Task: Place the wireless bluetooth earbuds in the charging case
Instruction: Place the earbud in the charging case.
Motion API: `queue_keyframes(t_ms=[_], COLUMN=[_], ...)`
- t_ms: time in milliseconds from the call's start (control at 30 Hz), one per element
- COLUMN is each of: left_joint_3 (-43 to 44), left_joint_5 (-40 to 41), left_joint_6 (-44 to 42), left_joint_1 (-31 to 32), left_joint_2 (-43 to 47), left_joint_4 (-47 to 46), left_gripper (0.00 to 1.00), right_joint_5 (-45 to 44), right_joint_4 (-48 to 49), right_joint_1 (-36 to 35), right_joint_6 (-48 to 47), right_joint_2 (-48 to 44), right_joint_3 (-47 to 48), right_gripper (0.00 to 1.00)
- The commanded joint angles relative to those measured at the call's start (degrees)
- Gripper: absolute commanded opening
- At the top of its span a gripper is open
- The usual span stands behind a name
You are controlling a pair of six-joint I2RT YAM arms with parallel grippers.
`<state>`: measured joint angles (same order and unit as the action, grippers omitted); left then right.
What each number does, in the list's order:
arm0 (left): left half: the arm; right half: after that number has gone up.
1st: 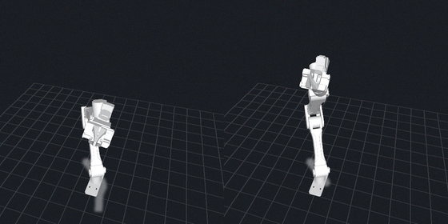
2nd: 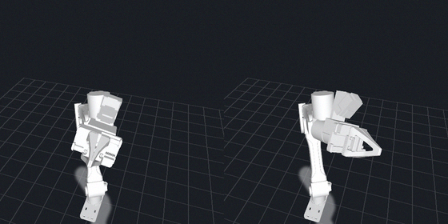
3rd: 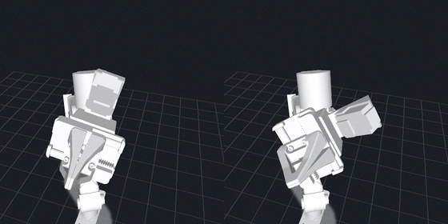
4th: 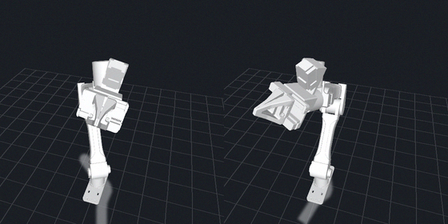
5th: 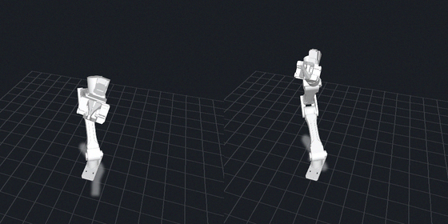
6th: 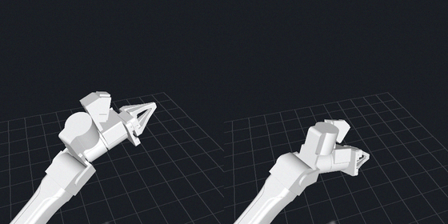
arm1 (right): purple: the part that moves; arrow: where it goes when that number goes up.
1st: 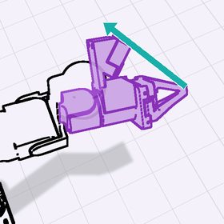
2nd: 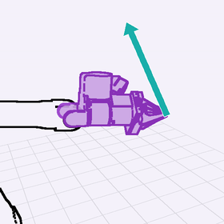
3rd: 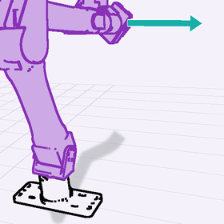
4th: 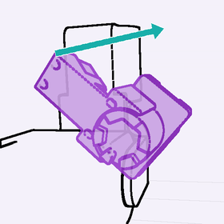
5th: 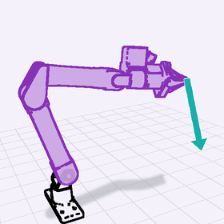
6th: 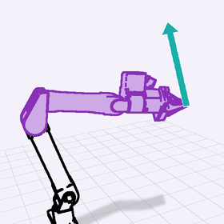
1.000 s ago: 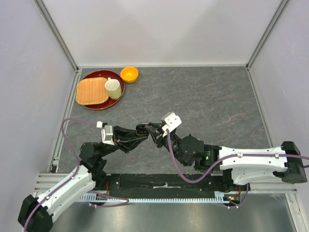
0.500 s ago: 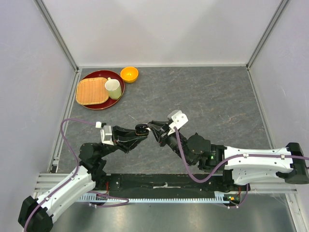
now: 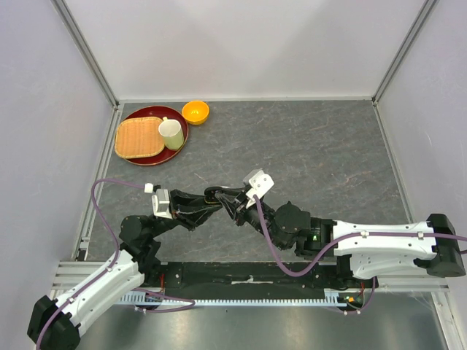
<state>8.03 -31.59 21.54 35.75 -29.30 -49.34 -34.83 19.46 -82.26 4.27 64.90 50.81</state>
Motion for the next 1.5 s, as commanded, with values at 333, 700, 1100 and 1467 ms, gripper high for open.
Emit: queue_keyframes(t_ms=[333, 700, 1100, 1467], left_joint_3=[1.5, 1.7, 1.6, 1.5], left_joint_5=[0.6, 0.7, 1.4, 1.9], left_joint_6=[-2.3, -2.3, -2.6, -2.7], left_joint_1=[0.0, 0.0, 0.0, 0.0], left_joint_2=[1.4, 1.1, 0.9, 1.4], left_joint_4=[-0.6, -0.5, -1.0, -0.9], left_gripper=[0.02, 0.02, 0.02, 0.02], right_joint_5=[-2.0, -2.9, 0.2, -3.9], right_joint_4=[-1.2, -2.4, -5.0, -6.7], right_joint_1=[0.0, 0.0, 0.0, -0.1], right_joint_6=[-2.7, -3.8, 1.2, -1.5], right_joint_2=[0.7, 0.8, 0.9, -0.7], right_joint_3=[2.4, 3.4, 2.6, 2.5], right_gripper=[0.00, 0.00, 0.00, 0.00])
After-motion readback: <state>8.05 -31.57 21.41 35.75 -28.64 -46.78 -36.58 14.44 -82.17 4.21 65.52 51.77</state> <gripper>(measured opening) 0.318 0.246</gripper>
